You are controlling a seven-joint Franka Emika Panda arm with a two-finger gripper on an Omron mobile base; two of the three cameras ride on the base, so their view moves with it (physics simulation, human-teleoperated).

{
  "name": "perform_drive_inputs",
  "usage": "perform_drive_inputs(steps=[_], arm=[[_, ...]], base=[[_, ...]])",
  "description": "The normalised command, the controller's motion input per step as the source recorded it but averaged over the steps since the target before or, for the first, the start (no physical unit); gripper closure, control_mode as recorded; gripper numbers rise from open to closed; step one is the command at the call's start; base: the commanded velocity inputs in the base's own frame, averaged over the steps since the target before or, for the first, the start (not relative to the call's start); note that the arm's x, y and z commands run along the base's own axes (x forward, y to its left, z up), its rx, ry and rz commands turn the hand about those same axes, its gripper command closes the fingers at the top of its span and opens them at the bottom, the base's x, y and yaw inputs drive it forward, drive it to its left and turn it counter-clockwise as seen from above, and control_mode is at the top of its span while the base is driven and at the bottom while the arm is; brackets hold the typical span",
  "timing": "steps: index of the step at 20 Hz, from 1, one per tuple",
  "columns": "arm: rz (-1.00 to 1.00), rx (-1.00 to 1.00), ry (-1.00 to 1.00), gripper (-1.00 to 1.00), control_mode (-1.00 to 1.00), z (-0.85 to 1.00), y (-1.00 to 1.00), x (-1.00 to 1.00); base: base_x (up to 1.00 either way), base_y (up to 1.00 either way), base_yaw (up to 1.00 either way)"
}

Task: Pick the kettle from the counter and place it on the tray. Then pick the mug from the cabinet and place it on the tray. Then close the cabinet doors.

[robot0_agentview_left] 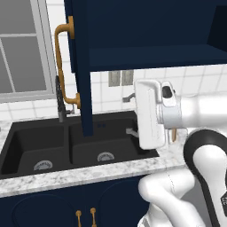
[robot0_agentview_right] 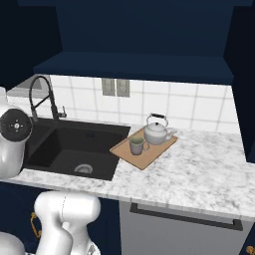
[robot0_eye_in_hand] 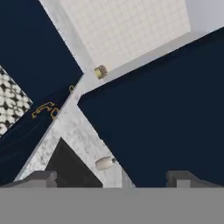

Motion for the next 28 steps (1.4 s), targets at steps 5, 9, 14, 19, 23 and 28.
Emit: perform_drive_inputs(steps=[5,9,14,19,23,28], arm=[[0.07,0.0,-0.22,-1.0,-1.0,0.45,0.3,-0.45],[0.04,-0.05,-0.28,-1.0,-1.0,0.31,0.56,-0.45],[0.0,-0.09,-0.21,-1.0,-1.0,0.31,0.5,-0.46],[-0.01,-0.12,-0.06,-1.0,-1.0,0.12,0.59,-0.33],[-0.11,-0.07,0.01,-1.0,-1.0,0.04,0.66,-0.02],[-0.22,-0.03,0.04,-1.0,-1.0,0.07,0.5,0.31]], base=[[0.0,0.0,0.0],[0.0,0.0,0.0],[0.0,0.0,0.0],[0.0,0.0,0.0],[0.0,0.0,0.0],[0.0,0.0,0.0]])
